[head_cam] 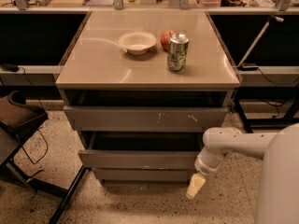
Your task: Close middle drawer
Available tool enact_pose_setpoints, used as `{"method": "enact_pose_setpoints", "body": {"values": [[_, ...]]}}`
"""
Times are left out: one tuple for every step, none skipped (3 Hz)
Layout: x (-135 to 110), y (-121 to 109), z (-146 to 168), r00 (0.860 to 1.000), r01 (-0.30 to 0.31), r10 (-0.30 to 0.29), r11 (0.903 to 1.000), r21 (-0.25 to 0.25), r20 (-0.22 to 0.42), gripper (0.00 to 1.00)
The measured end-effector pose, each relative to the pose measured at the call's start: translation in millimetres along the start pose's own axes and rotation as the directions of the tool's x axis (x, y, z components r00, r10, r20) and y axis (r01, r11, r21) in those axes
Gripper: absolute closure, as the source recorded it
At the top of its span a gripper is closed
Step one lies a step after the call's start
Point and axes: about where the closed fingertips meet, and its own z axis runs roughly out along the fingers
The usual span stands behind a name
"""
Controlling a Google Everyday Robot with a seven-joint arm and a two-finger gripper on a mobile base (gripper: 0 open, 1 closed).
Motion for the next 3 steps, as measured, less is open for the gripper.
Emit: {"method": "enact_pose_setpoints", "body": {"values": [[-14, -26, 2, 1.0, -0.004, 0.005, 0.9997, -0.025, 0.002, 0.0], [-22, -36, 1, 1.0, -0.005, 0.006, 0.9994, -0.035, 0.014, 0.0], [-43, -58, -18, 0.997, -0.008, 0.01, 0.9998, -0.018, 0.073, 0.0]]}}
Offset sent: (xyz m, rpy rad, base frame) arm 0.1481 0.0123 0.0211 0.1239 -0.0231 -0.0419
